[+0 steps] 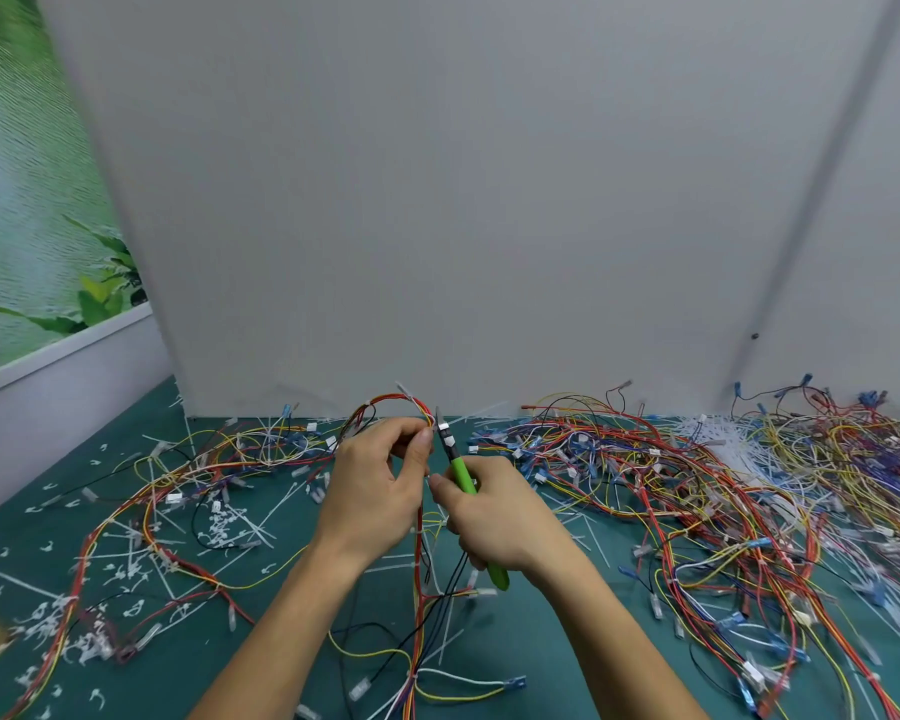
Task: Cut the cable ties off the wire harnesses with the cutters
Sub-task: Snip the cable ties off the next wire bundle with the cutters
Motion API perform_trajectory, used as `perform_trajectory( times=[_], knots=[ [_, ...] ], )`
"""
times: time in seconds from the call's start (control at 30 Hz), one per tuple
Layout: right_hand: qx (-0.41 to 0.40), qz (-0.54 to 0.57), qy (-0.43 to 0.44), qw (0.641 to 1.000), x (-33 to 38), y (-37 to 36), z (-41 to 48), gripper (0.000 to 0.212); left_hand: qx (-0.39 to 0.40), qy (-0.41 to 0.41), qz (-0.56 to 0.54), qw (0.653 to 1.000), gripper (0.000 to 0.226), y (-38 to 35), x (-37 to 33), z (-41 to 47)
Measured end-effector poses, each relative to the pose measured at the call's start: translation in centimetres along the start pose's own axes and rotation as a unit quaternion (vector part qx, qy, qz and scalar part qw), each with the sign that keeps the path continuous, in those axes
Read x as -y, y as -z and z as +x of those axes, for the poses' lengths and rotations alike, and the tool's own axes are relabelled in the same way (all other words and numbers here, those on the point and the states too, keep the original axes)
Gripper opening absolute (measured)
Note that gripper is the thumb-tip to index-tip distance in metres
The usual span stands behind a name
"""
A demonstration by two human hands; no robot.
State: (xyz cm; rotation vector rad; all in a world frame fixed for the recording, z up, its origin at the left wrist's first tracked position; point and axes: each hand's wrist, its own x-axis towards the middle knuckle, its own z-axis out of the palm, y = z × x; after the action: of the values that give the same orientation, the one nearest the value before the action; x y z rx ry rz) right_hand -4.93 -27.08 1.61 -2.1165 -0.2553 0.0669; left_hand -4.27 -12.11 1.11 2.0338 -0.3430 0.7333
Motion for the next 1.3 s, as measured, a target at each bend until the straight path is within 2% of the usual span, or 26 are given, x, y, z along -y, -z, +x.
perform_trajectory(
  times=[0.2, 0.33, 0.57, 0.8, 0.97, 1.1, 1.3],
  knots=[
    [0.082, 0.088, -0.012, 0.993, 0.64, 0.27, -0.54, 0.023, 0.006, 0.004, -0.006, 1.000, 0.009, -0.08, 0.03, -0.07],
    [0.117, 0.106, -0.018, 0.987, 0.61, 0.74, -0.66, 0.019, 0.000, 0.005, -0.002, 1.000, 0.009, -0.15, -0.06, -0.14],
    [0.093, 0.051, -0.016, 0.994, 0.36, 0.35, -0.40, 0.022, -0.011, 0.004, -0.001, 1.000, 0.009, -0.32, -0.28, -0.27],
    [0.040, 0.048, -0.011, 0.998, -0.09, 0.24, -0.05, 0.040, -0.013, -0.011, -0.003, 1.000, 0.009, -0.05, -0.50, -0.18],
    [0.069, 0.091, -0.016, 0.993, 0.20, -0.03, -0.29, 0.031, -0.005, -0.006, -0.009, 1.000, 0.009, 0.06, -0.49, -0.13],
    [0.105, 0.082, -0.017, 0.991, 0.34, 0.50, -0.58, 0.027, 0.009, 0.000, -0.003, 1.000, 0.009, 0.12, -0.32, -0.09],
    [0.090, 0.049, -0.018, 0.995, 0.32, 0.50, -0.60, 0.030, 0.014, -0.013, 0.020, 1.000, 0.008, 0.11, -0.33, -0.09]
  ],
)
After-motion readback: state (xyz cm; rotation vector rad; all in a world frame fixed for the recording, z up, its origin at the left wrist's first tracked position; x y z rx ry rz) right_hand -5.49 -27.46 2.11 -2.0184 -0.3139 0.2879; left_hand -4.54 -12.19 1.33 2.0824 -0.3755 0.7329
